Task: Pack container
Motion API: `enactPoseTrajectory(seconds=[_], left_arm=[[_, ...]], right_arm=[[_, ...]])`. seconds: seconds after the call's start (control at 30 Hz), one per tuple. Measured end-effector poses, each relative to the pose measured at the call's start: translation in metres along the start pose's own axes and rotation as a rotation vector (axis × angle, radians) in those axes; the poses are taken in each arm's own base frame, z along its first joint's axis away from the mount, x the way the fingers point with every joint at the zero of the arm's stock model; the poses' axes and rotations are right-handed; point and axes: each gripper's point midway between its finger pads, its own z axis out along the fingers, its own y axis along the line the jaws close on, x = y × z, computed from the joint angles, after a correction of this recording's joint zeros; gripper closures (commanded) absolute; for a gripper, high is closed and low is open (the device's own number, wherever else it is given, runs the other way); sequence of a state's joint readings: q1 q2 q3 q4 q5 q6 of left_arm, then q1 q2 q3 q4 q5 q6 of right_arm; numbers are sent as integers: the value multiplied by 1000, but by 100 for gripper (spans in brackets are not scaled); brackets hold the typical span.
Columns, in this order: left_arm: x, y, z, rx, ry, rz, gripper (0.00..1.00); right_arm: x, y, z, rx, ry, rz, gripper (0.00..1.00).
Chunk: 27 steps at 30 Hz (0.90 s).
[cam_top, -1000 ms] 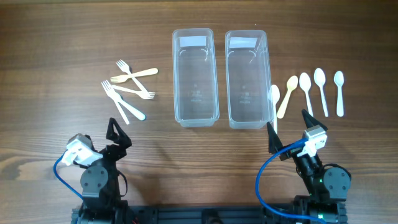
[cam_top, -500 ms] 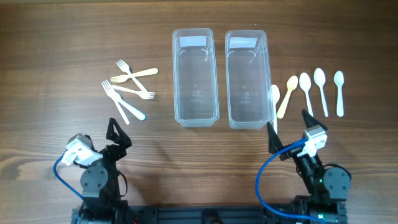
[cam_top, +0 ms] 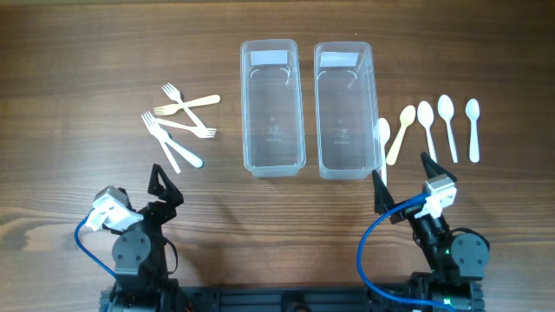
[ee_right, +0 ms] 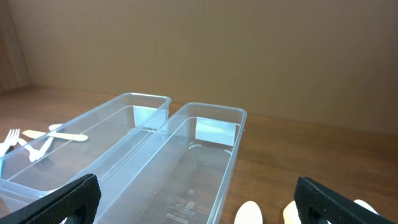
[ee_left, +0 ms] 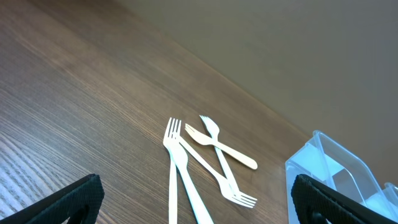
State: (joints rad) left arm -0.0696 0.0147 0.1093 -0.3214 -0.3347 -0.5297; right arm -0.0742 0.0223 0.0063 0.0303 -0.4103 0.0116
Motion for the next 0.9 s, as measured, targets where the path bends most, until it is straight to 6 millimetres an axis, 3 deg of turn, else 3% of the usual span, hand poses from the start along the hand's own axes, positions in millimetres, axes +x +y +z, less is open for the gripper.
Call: enactPoseTrajectory(seconds=[0.2, 0.53, 0.63, 0.7, 0.83, 0.9], left_arm=[[30, -27, -2, 160, 162, 10, 0], [58, -42, -9, 258, 325, 17, 0], [43, -48, -10, 240, 315, 18, 1], [18, -58, -8, 215, 288, 19, 1], [-2, -71, 4, 161, 322, 31, 0], [-7, -80, 21, 108, 382, 47, 0]], right_arm=[[0, 0, 0, 0, 0, 350, 0], [11, 7, 0, -21, 105, 424, 0], [0, 3, 1, 9, 192, 377, 0], [-16, -4, 6, 38, 257, 334, 0], [-32, -19, 28, 82, 441, 340, 1], [-42, -30, 48, 95, 541, 354, 1]])
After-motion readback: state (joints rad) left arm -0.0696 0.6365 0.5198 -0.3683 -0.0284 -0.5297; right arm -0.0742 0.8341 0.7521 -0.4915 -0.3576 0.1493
